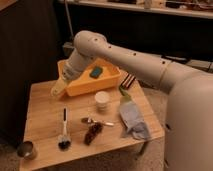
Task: Place apple in metal cup
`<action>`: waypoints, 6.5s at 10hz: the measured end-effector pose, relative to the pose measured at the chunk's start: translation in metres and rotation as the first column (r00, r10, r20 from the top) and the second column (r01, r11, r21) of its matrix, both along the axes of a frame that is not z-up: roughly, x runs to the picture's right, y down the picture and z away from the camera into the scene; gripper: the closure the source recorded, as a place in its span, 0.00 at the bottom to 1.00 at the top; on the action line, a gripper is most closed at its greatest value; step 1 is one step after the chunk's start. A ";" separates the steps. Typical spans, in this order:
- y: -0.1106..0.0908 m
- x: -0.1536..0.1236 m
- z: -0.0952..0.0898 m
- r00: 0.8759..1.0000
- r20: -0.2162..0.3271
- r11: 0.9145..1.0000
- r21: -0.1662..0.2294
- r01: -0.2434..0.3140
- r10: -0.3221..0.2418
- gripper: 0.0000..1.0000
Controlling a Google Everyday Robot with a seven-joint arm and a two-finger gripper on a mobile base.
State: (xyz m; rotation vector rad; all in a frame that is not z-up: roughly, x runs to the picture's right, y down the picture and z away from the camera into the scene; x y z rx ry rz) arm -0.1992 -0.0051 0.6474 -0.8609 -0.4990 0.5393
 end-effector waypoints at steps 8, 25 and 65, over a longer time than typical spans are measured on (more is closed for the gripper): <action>0.097 0.000 -0.050 0.979 0.170 0.993 0.034 0.112 -0.116 1.00; 0.060 -0.099 -0.048 0.878 0.360 0.949 0.119 0.293 -0.316 1.00; 0.219 -0.186 0.009 0.694 0.719 0.983 -0.091 0.157 -0.044 0.35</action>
